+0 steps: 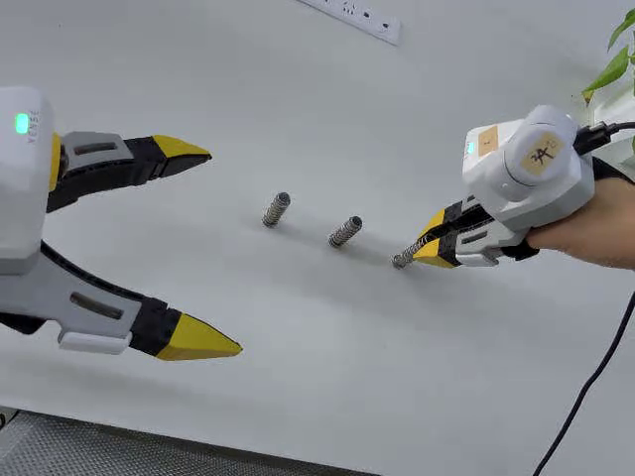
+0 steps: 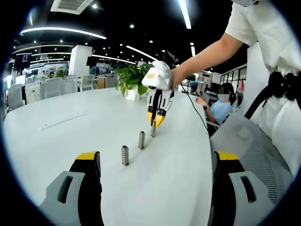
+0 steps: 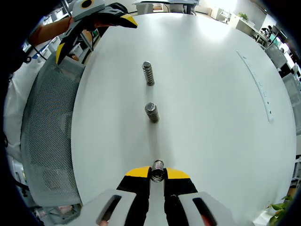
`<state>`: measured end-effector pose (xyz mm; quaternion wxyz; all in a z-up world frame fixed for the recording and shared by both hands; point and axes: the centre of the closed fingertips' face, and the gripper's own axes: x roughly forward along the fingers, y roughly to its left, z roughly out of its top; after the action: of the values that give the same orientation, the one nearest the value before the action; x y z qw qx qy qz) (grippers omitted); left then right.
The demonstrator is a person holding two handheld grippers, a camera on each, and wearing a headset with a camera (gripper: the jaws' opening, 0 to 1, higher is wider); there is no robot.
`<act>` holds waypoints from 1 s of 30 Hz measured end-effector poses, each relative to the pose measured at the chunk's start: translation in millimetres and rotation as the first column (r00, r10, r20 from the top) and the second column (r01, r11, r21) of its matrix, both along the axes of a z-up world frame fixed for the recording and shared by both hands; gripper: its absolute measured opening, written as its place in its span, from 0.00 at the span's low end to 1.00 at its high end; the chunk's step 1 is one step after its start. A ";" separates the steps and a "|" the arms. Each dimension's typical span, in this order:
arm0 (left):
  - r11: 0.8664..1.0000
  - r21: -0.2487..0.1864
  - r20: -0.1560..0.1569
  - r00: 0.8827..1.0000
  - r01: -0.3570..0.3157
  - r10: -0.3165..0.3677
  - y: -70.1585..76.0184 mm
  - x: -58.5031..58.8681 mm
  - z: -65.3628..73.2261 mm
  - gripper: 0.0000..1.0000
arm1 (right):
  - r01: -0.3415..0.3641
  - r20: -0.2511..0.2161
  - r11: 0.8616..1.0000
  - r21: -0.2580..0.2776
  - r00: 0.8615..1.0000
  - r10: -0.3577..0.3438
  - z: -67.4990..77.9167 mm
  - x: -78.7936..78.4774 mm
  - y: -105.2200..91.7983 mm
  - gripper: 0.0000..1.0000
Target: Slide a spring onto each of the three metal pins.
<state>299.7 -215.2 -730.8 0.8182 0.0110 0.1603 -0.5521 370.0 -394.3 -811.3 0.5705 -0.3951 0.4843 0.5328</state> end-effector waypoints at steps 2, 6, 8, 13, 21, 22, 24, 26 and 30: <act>1.000 0.002 -0.001 1.000 0.000 0.000 0.8 0.0 -0.8 0.99 | -0.001 -0.001 1.000 -0.001 1.000 0.001 -2.4 0.6 -0.8 0.07; 1.000 0.004 -0.003 1.000 -0.001 0.001 2.9 0.0 -1.7 0.99 | -0.002 0.000 1.000 -0.003 1.000 0.002 -8.4 1.7 -1.6 0.07; 1.000 0.002 -0.003 1.000 -0.002 0.002 3.7 0.0 -1.4 0.99 | -0.006 0.000 1.000 -0.003 1.000 0.006 -8.5 2.7 -1.5 0.07; 1.000 0.003 -0.003 1.000 -0.004 0.004 4.8 -0.1 -1.6 0.99 | 0.001 -0.002 1.000 -0.004 1.000 -0.001 -13.0 3.5 -1.8 0.07; 1.000 0.001 -0.003 1.000 -0.008 0.008 4.8 -0.1 -1.0 0.99 | -0.010 0.002 1.000 -0.009 1.000 0.010 -15.4 2.6 -1.1 0.07; 1.000 0.002 -0.004 1.000 -0.008 0.008 4.8 0.0 -0.9 0.99 | -0.008 0.002 1.000 -0.008 1.000 0.008 -15.1 3.3 -0.8 0.07; 1.000 0.001 -0.003 1.000 -0.008 0.008 4.7 -0.1 -0.8 0.99 | -0.009 0.006 1.000 -0.006 1.000 0.009 -15.3 5.1 -1.0 0.07; 1.000 0.002 -0.003 1.000 -0.007 0.007 4.5 -0.3 -0.5 0.99 | -0.003 0.003 1.000 -0.004 1.000 0.003 -14.3 3.3 0.1 0.07; 1.000 0.002 -0.003 1.000 -0.009 0.009 4.9 -0.3 -0.3 0.99 | -0.003 0.004 1.000 -0.002 1.000 0.003 -15.1 4.2 -0.2 0.07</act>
<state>299.3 -210.3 -731.0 0.8205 0.0103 0.1623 -0.5481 374.1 -394.5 -826.4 0.5703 -0.3975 0.4829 0.5325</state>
